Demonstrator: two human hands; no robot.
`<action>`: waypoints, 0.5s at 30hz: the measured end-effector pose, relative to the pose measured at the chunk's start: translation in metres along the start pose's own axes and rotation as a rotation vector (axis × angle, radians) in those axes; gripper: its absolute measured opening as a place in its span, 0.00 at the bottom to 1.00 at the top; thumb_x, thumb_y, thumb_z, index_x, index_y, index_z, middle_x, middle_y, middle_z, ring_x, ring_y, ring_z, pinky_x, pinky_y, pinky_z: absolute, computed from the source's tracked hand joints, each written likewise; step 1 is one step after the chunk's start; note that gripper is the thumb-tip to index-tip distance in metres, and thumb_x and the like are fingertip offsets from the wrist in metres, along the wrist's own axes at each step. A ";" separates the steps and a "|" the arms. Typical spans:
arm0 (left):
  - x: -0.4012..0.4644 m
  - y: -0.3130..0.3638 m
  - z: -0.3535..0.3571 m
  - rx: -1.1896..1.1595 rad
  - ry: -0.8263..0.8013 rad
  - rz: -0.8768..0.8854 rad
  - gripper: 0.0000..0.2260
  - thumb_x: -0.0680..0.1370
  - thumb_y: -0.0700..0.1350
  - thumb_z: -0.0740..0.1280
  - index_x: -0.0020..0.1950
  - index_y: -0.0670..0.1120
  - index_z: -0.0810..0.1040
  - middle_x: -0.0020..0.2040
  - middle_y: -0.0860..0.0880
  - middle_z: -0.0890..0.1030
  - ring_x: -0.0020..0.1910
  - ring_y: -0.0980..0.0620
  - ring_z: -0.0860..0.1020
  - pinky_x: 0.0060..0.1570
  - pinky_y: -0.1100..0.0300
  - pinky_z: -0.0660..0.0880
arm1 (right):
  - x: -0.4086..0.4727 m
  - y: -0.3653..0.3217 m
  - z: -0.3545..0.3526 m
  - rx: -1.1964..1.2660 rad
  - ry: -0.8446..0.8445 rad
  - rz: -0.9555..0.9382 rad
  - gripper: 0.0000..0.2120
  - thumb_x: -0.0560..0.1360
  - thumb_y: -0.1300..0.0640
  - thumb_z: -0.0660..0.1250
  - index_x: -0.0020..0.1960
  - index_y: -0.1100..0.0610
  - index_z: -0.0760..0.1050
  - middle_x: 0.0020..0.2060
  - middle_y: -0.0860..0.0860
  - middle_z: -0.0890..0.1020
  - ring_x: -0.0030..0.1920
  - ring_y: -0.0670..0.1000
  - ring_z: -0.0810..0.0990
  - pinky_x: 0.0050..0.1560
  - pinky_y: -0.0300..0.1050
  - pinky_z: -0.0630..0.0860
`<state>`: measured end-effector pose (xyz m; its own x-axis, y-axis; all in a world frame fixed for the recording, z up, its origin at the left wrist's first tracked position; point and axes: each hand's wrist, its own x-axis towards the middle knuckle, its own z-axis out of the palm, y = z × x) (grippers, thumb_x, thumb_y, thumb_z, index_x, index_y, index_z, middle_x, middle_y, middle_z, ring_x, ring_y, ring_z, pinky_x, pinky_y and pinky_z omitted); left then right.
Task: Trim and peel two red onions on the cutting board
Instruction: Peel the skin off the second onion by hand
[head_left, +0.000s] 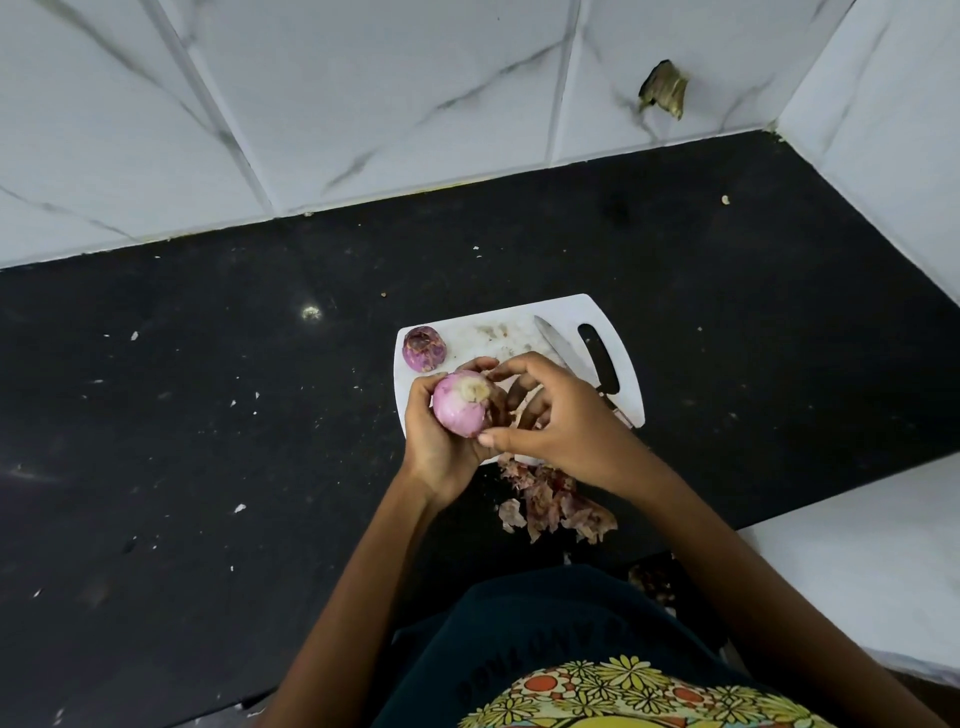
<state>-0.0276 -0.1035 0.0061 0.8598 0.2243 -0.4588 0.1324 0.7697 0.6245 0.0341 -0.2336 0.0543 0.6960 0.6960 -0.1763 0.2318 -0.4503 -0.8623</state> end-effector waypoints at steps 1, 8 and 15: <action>0.000 0.001 0.001 -0.003 0.003 -0.016 0.21 0.77 0.53 0.50 0.48 0.44 0.79 0.43 0.44 0.80 0.42 0.48 0.78 0.40 0.56 0.73 | -0.001 -0.001 0.002 0.001 0.030 -0.023 0.26 0.65 0.52 0.78 0.60 0.46 0.72 0.46 0.43 0.76 0.39 0.45 0.79 0.41 0.36 0.77; -0.003 0.006 0.001 0.012 0.047 -0.079 0.27 0.80 0.53 0.48 0.36 0.43 0.82 0.32 0.45 0.79 0.27 0.52 0.73 0.27 0.64 0.71 | 0.002 0.007 -0.004 0.126 0.149 -0.084 0.05 0.72 0.57 0.73 0.47 0.53 0.79 0.40 0.47 0.82 0.39 0.44 0.79 0.41 0.38 0.76; -0.004 0.008 0.002 0.052 0.011 -0.112 0.23 0.82 0.54 0.50 0.45 0.43 0.79 0.37 0.44 0.83 0.26 0.52 0.75 0.26 0.65 0.72 | 0.005 0.013 -0.008 -0.025 0.319 -0.115 0.05 0.71 0.63 0.72 0.39 0.59 0.76 0.32 0.47 0.77 0.33 0.42 0.75 0.35 0.30 0.71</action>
<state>-0.0287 -0.0991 0.0141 0.8330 0.1456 -0.5338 0.2525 0.7584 0.6009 0.0460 -0.2406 0.0458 0.8412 0.5344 0.0820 0.3346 -0.3954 -0.8554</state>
